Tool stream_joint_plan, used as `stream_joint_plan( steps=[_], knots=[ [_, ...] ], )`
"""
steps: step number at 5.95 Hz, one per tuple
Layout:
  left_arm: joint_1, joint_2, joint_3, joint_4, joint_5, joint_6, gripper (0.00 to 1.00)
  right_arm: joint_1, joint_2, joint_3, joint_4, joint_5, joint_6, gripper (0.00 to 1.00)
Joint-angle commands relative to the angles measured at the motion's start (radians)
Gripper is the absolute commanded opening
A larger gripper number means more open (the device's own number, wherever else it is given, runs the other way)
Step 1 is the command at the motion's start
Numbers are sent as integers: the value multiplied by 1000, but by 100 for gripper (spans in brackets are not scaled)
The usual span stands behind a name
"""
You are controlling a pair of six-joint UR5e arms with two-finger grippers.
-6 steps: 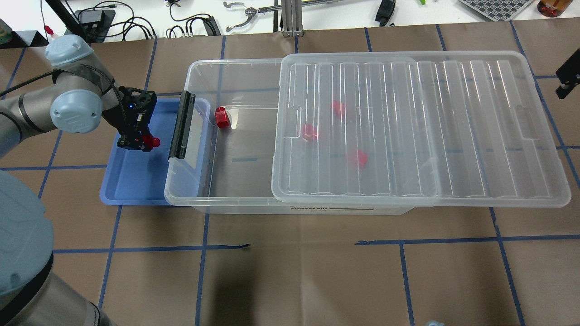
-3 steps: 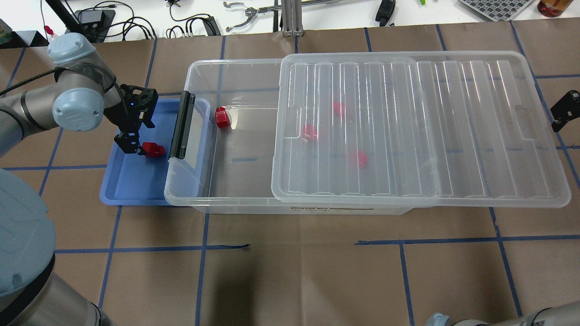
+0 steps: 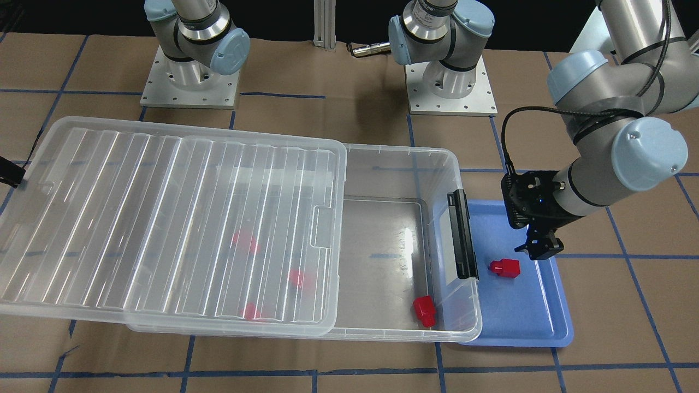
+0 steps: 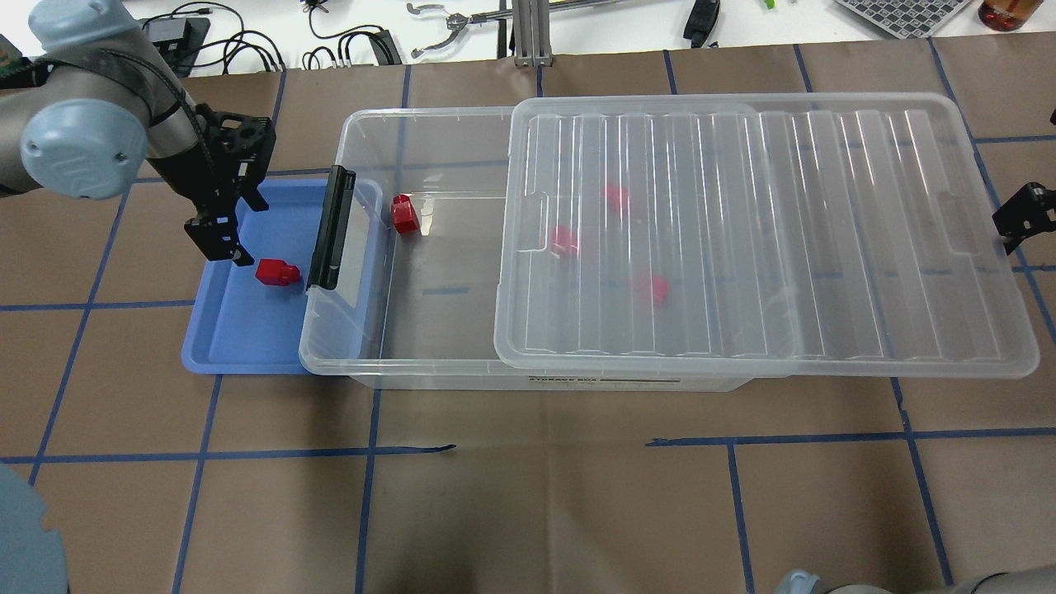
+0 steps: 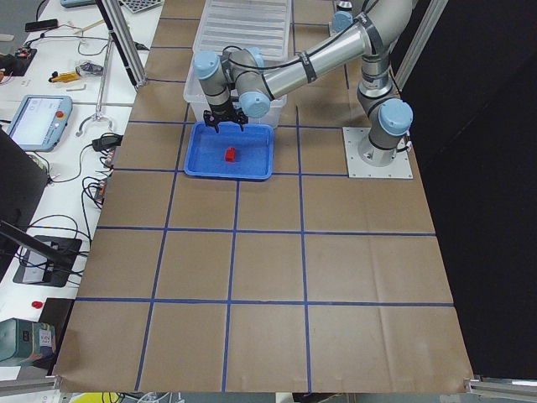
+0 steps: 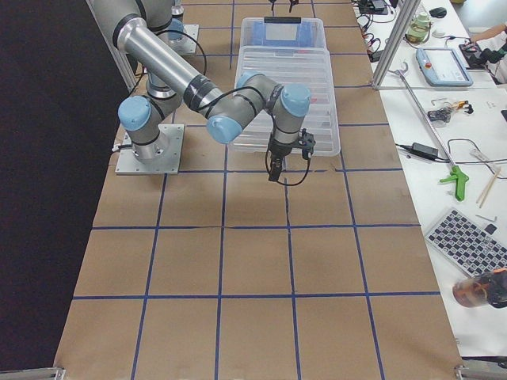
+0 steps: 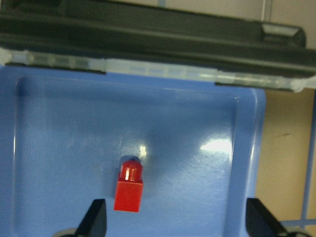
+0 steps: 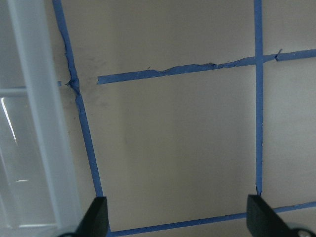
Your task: Place red block in blue tray from box
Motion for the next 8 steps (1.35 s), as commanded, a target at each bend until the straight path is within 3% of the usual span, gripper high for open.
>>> stream_joint_plan(
  steps=[1, 3, 5, 8],
  knots=[
    [-35, 137, 25, -189, -4, -173, 98, 8, -40, 40, 1, 11, 0, 100],
    [-66, 161, 129, -397, -11, -380, 98, 14, -65, 73, 3, 34, 0, 100],
    [-79, 176, 131, -409, -43, -610, 98, 40, -77, 83, 4, 59, 1, 100],
    [-243, 196, 135, -328, -34, -1245, 98, 89, -122, 139, 3, 64, 30, 100]
  ],
)
